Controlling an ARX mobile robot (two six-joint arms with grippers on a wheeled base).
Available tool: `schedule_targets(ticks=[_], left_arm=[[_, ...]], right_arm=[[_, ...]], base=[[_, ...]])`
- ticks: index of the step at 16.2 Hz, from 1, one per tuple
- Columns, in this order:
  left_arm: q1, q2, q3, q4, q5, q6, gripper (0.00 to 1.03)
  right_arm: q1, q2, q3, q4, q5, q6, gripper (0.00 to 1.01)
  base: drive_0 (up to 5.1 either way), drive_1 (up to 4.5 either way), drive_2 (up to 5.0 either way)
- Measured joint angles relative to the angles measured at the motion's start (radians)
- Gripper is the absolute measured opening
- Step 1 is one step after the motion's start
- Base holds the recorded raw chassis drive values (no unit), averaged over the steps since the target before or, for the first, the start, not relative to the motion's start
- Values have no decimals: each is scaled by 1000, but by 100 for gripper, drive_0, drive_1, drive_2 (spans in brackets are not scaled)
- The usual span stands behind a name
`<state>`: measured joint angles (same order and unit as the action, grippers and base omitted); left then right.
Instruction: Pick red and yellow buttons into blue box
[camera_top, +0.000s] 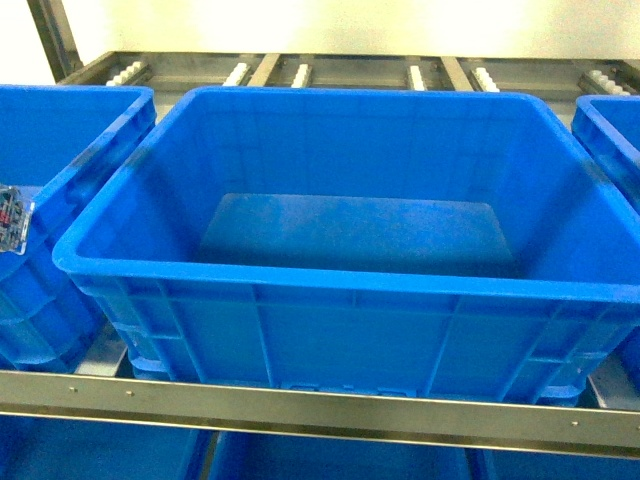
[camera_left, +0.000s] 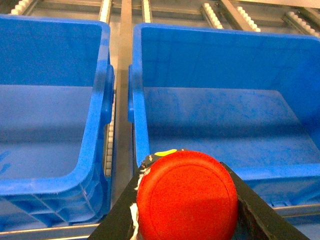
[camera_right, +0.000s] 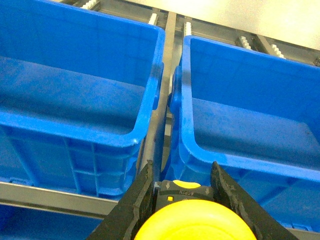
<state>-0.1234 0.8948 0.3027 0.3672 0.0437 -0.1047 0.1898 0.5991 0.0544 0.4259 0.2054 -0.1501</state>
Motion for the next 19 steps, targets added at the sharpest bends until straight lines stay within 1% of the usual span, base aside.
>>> schedule_targets(ticks=[2, 11, 14, 17, 18, 19], left_arm=[[0, 4, 0, -5, 0, 0, 32], [0, 11, 0, -4, 0, 0, 32], [0, 10, 0, -4, 0, 0, 32], [0, 10, 0, -4, 0, 0, 32], [0, 10, 0, -4, 0, 0, 32], [0, 10, 0, -4, 0, 0, 32]], right_arm=[[0, 2, 0, -2, 0, 0, 31], [0, 4, 0, -9, -3, -1, 31], [15, 3, 26, -41, -11, -1, 31], [74, 89, 137, -42, -10, 0, 31], [91, 138, 171, -11, -9, 0, 31], [117, 211, 219, 5, 2, 0, 31]], base=[[-12, 416, -440], [0, 0, 0], [0, 0, 0], [0, 0, 0], [0, 0, 0], [0, 0, 0]])
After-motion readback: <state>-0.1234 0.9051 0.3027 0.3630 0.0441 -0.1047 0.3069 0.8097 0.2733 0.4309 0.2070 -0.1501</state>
